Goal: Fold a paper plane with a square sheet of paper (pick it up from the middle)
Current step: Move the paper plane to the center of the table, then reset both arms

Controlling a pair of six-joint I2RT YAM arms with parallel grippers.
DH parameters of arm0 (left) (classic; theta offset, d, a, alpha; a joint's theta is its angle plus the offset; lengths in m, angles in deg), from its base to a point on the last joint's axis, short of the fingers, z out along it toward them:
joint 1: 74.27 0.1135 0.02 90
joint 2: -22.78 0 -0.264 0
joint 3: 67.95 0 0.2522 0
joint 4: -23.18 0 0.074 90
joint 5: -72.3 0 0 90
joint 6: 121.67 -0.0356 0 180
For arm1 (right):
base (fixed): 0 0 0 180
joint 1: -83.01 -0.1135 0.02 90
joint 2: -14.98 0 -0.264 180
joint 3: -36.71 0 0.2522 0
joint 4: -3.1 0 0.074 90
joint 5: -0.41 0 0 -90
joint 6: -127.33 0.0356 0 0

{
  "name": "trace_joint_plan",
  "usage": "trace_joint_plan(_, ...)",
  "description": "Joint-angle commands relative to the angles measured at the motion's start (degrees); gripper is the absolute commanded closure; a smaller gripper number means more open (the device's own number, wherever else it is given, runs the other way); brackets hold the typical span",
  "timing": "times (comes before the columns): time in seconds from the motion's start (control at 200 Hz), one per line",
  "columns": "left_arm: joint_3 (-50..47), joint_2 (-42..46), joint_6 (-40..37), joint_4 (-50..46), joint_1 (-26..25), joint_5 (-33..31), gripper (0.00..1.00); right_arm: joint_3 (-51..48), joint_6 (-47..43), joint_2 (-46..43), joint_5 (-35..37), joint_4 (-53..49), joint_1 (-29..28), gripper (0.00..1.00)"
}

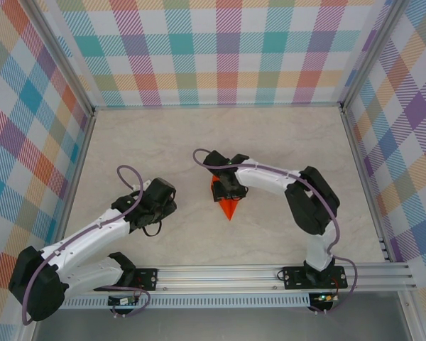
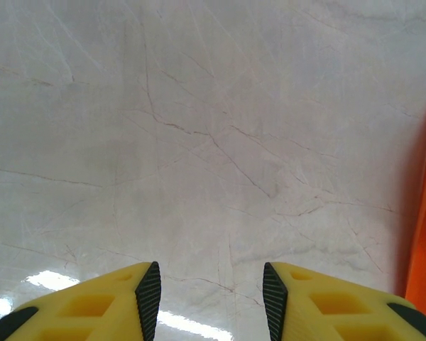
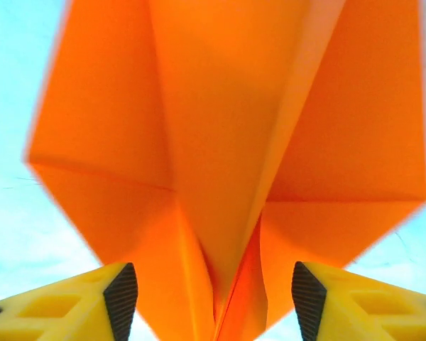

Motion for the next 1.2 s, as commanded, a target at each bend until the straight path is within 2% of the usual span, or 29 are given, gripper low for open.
trace_joint_plan(0.0, 2.05, 0.14, -1.77, -1.91, 0.67, -2.2, 0.56, -1.03, 1.03, -7.68, 2.62, -1.73, -0.09, 0.3)
trace_joint_plan(0.155, 2.67, 0.2, -2.76, -2.68, 0.76, -3.54, 0.55, -4.21, 2.11, -18.36, 9.96, -1.82, -0.13, 0.22)
trace_joint_plan(0.29, 3.49, 0.53, -5.02, -3.25, 0.84, -5.78, 0.49, -9.35, 3.74, -30.05, 23.0, -0.83, -0.11, 0.16)
trace_joint_plan(0.36, 3.89, 0.91, -6.27, -3.5, 0.89, -7.84, 0.44, -13.36, 3.84, -35.47, 33.27, 0.69, -0.03, 0.13)
trace_joint_plan(0.44, 4.43, 1.3, -7.78, -4.04, 0.89, -10.52, 0.31, -18.74, 2.14, -40.2, 44.2, 3.7, 0.77, 0.04)
trace_joint_plan(0.475, 4.9, 1.54, -8.32, -4.49, 0.91, -11.85, 0.27, -21.59, 0.08, -41.75, 47.83, 5.94, 1.69, 0.0)
trace_joint_plan(0.525, 5.24, 1.91, -9.43, -4.73, 0.93, -13.53, 0.23, -25.58, -3.5, -43.26, 50.63, 9.64, 4.05, 0.0)
trace_joint_plan(0.64, 5.53, 2.78, -12.11, -4.9, 0.98, -18.29, 0.16, -32.38, -9.05, -43.94, 48.66, 14.86, 12.45, 0.0)
trace_joint_plan(0.74, 5.12, 3.61, -14.94, -3.89, 1.02, -22.5, 0.08, -38.5, -18.69, -43.74, 38.96, 24.82, 18.8, 0.0)
trace_joint_plan(0.84, 4.08, 4.78, -18.8, -1.91, 1.02, -26.77, 0.0, -45.32, -23.68, -43.63, 30.85, 37.41, 23.78, 0.0)
trace_joint_plan(0.985, 2.59, 5.65, -23.9, 0.32, 2.0, -32.42, 0.0, -49.91, -27.62, -40.98, 19.97, 49.11, 30.1, 0.0)
trace_joint_plan(1.195, -1.26, 4.93, -30.39, 6.47, 7.15, -38.36, 0.0, -52.92, -34.32, -31.38, 10.45, 69.05, 35.37, 0.0)
